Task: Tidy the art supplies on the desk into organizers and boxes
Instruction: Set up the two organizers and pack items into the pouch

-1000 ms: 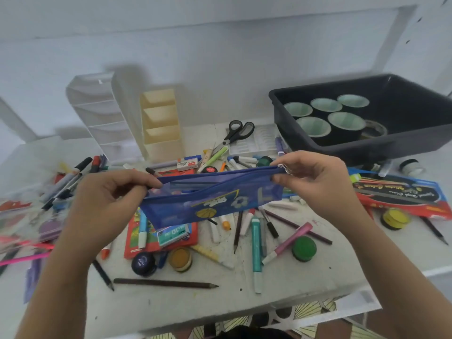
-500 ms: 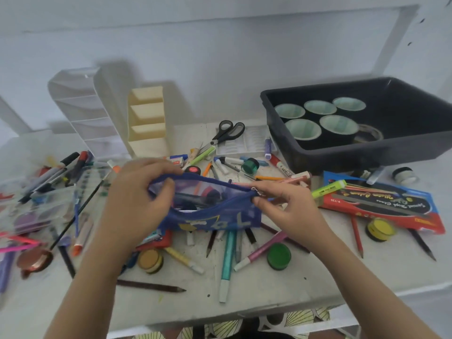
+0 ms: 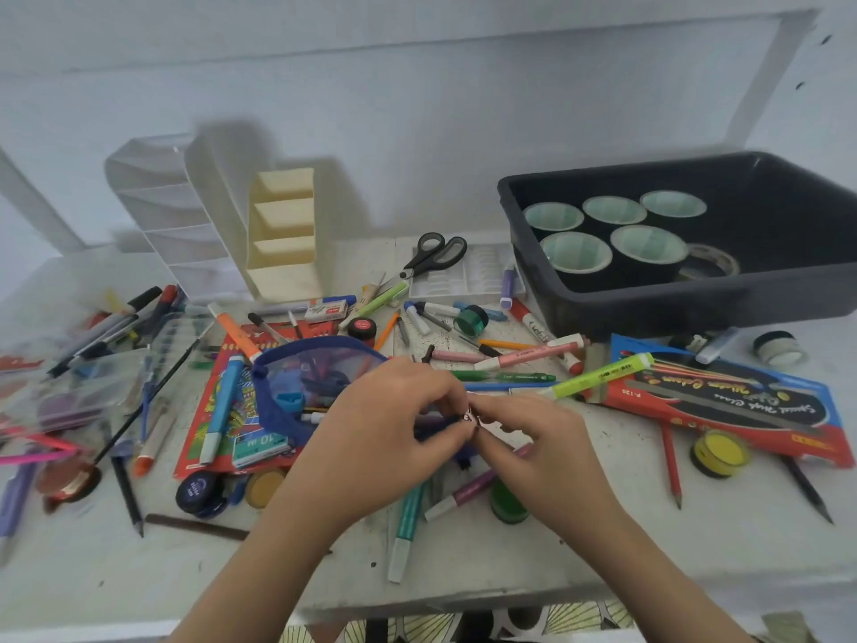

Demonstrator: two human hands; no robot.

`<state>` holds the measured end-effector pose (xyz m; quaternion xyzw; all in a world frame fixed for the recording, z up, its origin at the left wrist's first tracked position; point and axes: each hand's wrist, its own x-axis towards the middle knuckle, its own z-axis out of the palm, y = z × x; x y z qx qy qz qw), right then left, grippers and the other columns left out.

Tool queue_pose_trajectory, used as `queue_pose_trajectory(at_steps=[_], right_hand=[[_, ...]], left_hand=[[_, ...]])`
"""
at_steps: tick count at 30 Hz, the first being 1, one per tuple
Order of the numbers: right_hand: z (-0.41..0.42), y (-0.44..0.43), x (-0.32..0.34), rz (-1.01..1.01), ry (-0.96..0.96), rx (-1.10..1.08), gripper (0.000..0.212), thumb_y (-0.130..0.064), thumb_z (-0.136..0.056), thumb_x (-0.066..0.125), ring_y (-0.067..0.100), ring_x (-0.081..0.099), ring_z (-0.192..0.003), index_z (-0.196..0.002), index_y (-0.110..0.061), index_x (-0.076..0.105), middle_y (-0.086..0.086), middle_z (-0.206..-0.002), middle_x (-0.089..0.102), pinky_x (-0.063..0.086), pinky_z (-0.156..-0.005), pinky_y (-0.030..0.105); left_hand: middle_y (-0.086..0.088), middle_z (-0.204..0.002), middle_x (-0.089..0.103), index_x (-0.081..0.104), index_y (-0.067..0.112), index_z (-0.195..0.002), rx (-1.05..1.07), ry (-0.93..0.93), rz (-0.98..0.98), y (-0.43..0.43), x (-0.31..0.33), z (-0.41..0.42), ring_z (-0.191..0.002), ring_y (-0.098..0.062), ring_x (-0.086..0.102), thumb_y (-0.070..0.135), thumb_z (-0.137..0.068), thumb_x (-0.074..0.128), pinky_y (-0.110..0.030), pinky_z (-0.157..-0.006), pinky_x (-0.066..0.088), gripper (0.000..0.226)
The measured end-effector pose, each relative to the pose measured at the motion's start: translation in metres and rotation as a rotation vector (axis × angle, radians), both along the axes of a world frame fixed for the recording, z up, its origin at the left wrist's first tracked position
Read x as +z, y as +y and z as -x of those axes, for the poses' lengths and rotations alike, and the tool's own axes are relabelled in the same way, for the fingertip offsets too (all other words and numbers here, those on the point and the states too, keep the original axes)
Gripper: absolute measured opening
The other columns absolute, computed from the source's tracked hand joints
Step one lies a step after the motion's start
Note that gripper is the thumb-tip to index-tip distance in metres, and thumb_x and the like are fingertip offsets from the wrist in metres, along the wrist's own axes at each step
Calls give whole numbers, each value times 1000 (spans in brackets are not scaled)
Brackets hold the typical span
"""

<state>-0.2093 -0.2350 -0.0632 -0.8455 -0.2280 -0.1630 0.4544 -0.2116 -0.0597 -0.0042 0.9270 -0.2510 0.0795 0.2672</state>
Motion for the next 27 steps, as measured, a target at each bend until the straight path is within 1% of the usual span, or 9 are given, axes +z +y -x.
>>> queue_pose_trajectory(at_steps=[3, 6, 10, 13, 17, 21, 24, 26, 27], right_hand=[[3, 4, -1, -37, 5, -19, 29, -35, -83, 56, -1, 60, -84, -111, -38, 66, -22, -94, 69, 51, -71, 22], [4, 6, -1, -54, 8, -46, 29, -36, -82, 58, -2, 60, -85, -110, -44, 60, -30, -91, 63, 51, -70, 22], [4, 6, -1, -74, 13, -59, 26, -38, -83, 57, 0, 61, -85, -107, -37, 66, -30, -90, 63, 52, -69, 24], [5, 6, -2, -79, 24, -60, 26, -40, -83, 56, 1, 62, -86, -106, -35, 68, -25, -92, 67, 53, -69, 28], [7, 5, -4, -45, 19, -50, 26, -35, -83, 58, 3, 62, -87, -104, -27, 71, -18, -94, 70, 53, -72, 31], [10, 3, -1, 47, -1, -27, 27, -37, -84, 56, -1, 60, -86, -103, -27, 72, -17, -93, 70, 51, -73, 24], [3, -5, 4, 4, 87, 50, 26, -36, -85, 52, -3, 60, -89, -104, -31, 69, -21, -94, 68, 48, -74, 14], [-14, -15, 8, 18, 140, -1, 26, -34, -87, 49, -4, 59, -87, -105, -32, 68, -21, -96, 66, 48, -71, 12], [-25, -19, 9, 94, 148, -53, 26, -32, -87, 50, -4, 58, -86, -106, -30, 67, -19, -98, 65, 48, -71, 12]], left_hand=[[20, -82, 58, 65, 30, -89, 26, 6, -25, -1, 0, 4, -82, 0, 52, 36, -81, 55, -21, -70, 48, 14], [19, -84, 59, 65, 27, -93, 41, 0, -25, -3, -1, 5, -83, -1, 52, 32, -84, 54, -22, -70, 48, 15], [16, -85, 59, 62, 27, -93, 86, 4, -17, -6, -3, 5, -83, -1, 51, 25, -86, 51, -24, -70, 47, 13], [14, -83, 59, 62, 25, -91, 118, 11, 17, -7, -5, 5, -81, -3, 51, 15, -85, 56, -22, -69, 45, 13], [15, -78, 59, 64, 26, -88, 103, 40, 31, -7, -5, 5, -78, -2, 53, 20, -83, 65, -17, -66, 44, 8], [19, -76, 60, 66, 27, -85, 82, 76, 47, -2, -5, 6, -82, -1, 53, 19, -81, 68, -11, -70, 43, 9], [20, -75, 60, 66, 29, -83, 90, 82, 60, 1, -6, 7, -83, 0, 54, 18, -80, 69, -8, -70, 42, 12], [21, -76, 59, 65, 29, -85, 105, 71, 68, 2, -7, 7, -85, 0, 53, 17, -80, 69, -5, -70, 41, 13], [21, -78, 59, 65, 29, -87, 109, 69, 71, 4, -7, 7, -85, 1, 53, 18, -81, 68, -6, -70, 42, 13]])
